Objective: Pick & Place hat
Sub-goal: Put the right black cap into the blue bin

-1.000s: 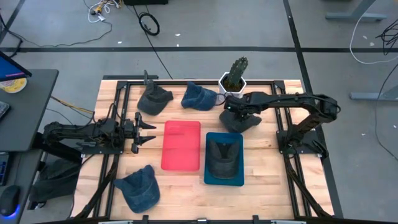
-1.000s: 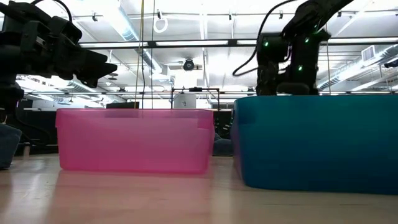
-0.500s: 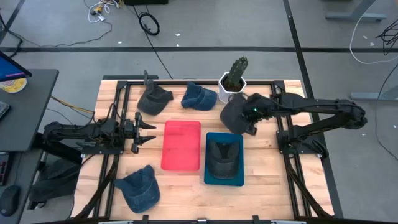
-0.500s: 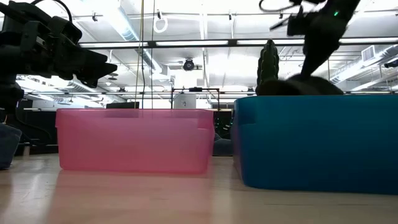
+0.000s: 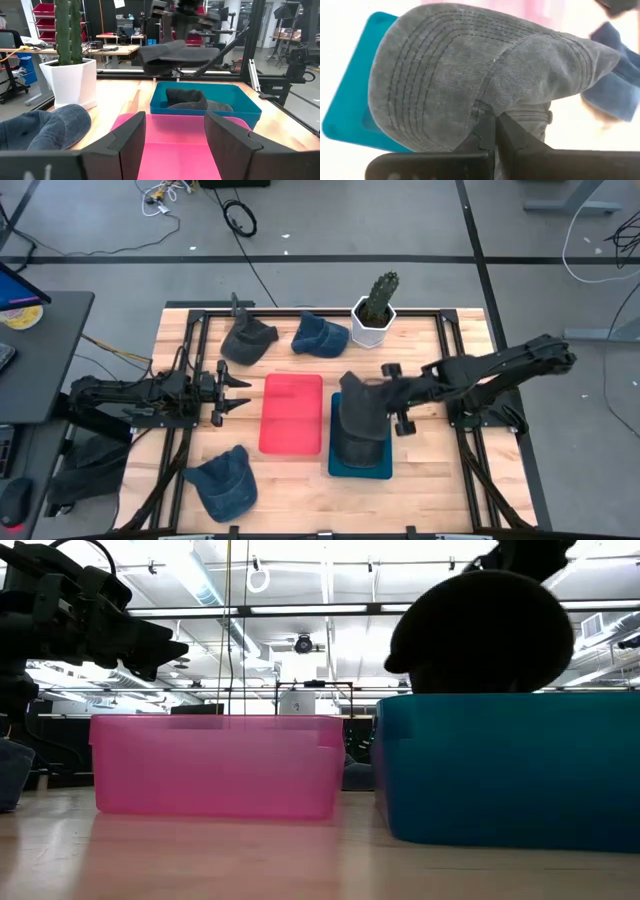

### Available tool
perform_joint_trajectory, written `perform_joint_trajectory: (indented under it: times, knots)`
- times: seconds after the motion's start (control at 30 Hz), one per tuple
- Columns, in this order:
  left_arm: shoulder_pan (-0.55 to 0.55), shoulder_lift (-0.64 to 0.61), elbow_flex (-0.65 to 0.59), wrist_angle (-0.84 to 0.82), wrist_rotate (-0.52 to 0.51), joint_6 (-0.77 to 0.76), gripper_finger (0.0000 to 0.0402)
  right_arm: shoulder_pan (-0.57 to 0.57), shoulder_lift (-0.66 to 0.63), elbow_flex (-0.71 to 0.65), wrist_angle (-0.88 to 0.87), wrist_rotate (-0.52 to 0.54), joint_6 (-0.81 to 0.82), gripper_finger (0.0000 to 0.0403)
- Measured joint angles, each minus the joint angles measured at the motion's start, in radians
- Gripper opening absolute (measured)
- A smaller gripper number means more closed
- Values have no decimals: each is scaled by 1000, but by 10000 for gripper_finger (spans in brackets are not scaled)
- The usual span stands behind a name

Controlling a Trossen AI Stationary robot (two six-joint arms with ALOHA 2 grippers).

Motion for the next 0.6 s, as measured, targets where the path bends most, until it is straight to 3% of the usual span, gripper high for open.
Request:
perform_joint_trajectory:
  times: [0.33, 0.6]
  knots:
    - [0, 0, 0, 0, 0, 0, 206, 80, 189, 91, -7, -3, -21, 0]
    - [0, 0, 0, 0, 0, 0, 206, 81, 358, 91, -4, -77, 31, 0]
